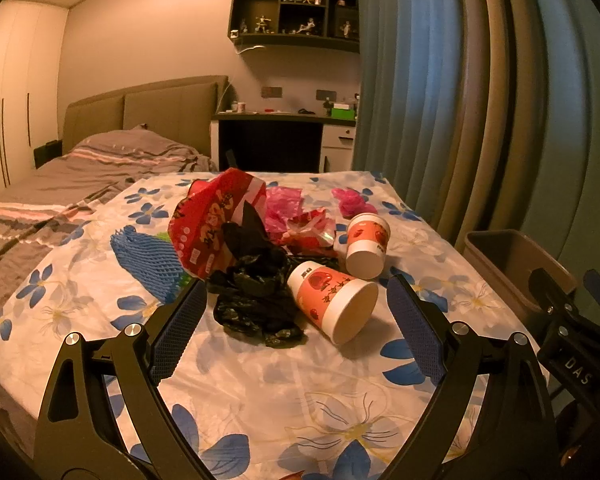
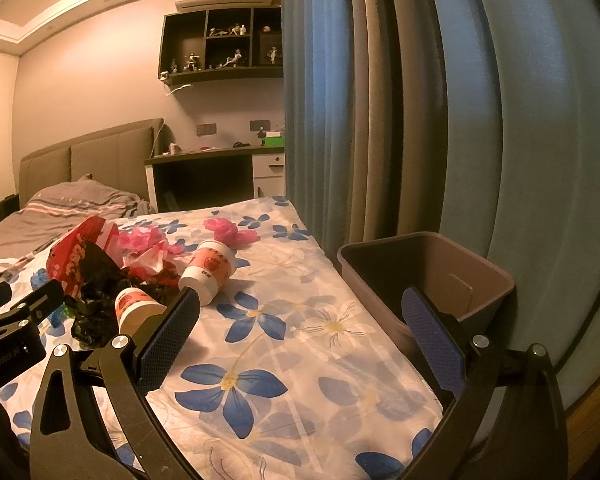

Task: Collect trash
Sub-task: 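Reach the right tool to the black plastic bag and close on it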

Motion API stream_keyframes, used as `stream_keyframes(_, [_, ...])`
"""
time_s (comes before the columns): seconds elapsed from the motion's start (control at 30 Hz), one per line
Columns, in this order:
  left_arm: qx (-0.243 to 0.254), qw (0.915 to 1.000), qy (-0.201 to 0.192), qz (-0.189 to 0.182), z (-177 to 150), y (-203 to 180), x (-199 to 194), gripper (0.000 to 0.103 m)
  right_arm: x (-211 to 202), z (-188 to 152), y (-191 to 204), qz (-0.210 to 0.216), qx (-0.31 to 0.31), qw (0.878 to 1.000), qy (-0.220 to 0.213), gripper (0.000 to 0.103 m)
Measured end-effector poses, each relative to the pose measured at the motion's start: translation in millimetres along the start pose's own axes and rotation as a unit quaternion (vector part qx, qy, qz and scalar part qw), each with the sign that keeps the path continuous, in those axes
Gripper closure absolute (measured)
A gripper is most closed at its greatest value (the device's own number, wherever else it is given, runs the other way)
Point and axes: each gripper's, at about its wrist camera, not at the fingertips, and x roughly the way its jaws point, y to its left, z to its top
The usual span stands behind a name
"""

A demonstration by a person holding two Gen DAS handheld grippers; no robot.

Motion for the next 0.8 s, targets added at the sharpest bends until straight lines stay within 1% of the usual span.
stream_keyframes(0.17, [-0.005, 1.0, -0.005, 0.002, -1.8, -1.1, -1.3, 0.013, 0.8, -0.2, 2.8, 0.011, -0.002, 1.0, -0.002, 0.005])
stream_keyframes(0.3, [-0.02, 0.9996, -0.008, 0.016, -4.5, 10.6, 0.4, 0.013, 5.9, -2.9, 15.8, 0.036, -0.005, 0.999, 0.002, 0.005])
stream_keyframes(0.37, [-0.032, 0.9991, -0.009, 0.027, -5.4, 19.9, 1.4, 0.016, 11.4, -6.2, 26.4, 0.06, -0.008, 0.998, 0.013, 0.005])
stream_keyframes(0.47, [-0.047, 0.9976, -0.007, 0.05, -5.2, 35.8, 3.4, 0.019, 18.3, -11.3, 39.8, 0.083, -0.016, 0.996, 0.027, 0.011])
stream_keyframes(0.53, [-0.059, 0.9961, -0.004, 0.065, -6.3, 48.1, 7.3, 0.023, 23.9, -13.3, 53.9, 0.112, -0.02, 0.993, 0.04, 0.012])
stream_keyframes(0.6, [-0.072, 0.9945, 0.0, 0.077, -6.5, 60.1, 10.3, 0.027, 30.5, -13.0, 74.5, 0.148, -0.025, 0.987, 0.05, 0.014])
stream_keyframes(0.67, [-0.085, 0.9924, 0.003, 0.089, -7.1, 72.8, 11.3, 0.029, 34.3, -13.2, 88.9, 0.17, -0.033, 0.983, 0.056, 0.022])
stream_keyframes(0.7, [-0.09, 0.9916, 0.003, 0.093, -7.1, 80.1, 11.4, 0.03, 40.0, -12.2, 102.3, 0.187, -0.041, 0.98, 0.061, 0.025])
stream_keyframes(0.77, [-0.094, 0.9902, 0.0, 0.103, -8.0, 93.5, 10.5, 0.03, 51.3, -11.7, 126.5, 0.212, -0.059, 0.973, 0.067, 0.025])
stream_keyframes(0.8, [-0.095, 0.9897, 0.0, 0.107, -7.6, 97.4, 10.1, 0.03, 57.8, -11.5, 137.3, 0.22, -0.069, 0.971, 0.07, 0.027])
